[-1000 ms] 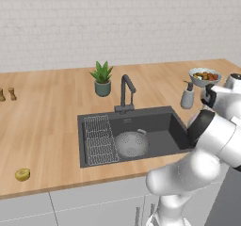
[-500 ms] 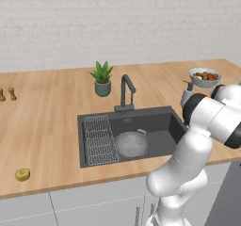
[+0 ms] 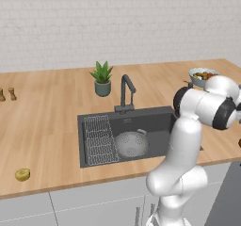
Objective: Put the colander in the sink, put the kiwi, tangerine, apple in the colander, and turn on the sink faucet and pour water over the colander.
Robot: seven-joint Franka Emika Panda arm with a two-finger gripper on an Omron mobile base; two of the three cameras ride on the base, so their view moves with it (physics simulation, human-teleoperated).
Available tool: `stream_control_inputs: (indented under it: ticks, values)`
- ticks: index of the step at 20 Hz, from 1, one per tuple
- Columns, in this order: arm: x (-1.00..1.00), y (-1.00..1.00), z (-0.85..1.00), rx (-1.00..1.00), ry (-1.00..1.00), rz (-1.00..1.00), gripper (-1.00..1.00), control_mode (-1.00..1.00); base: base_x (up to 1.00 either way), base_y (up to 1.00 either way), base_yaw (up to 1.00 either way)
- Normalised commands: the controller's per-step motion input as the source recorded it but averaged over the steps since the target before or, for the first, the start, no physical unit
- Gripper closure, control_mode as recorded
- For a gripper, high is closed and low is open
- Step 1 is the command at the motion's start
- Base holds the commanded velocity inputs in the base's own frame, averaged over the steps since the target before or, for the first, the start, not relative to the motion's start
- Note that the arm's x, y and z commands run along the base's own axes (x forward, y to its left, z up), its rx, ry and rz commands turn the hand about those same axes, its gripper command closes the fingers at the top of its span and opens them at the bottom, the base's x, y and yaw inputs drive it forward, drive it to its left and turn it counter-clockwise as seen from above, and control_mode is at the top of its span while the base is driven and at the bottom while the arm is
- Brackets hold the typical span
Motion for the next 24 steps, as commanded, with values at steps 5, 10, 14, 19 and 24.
stream_control_inputs:
  ticks: [5,10,14,19,24]
  values:
    - [0.23,0.00,-0.16,0.00,0.00,0.00,-1.00,-1.00,0.00,0.00,0.00]
    - [0.20,0.00,-0.24,0.00,-0.01,0.00,-1.00,-1.00,0.00,0.00,0.00]
    - [0.21,0.00,-0.24,0.00,0.00,0.00,-1.00,-1.00,0.00,0.00,0.00]
    - [0.22,-0.02,-0.26,0.00,0.00,0.00,-1.00,-1.00,0.00,0.00,0.00]
    - [0.27,-0.03,-0.27,0.00,0.00,0.00,-1.00,-1.00,0.00,0.00,0.00]
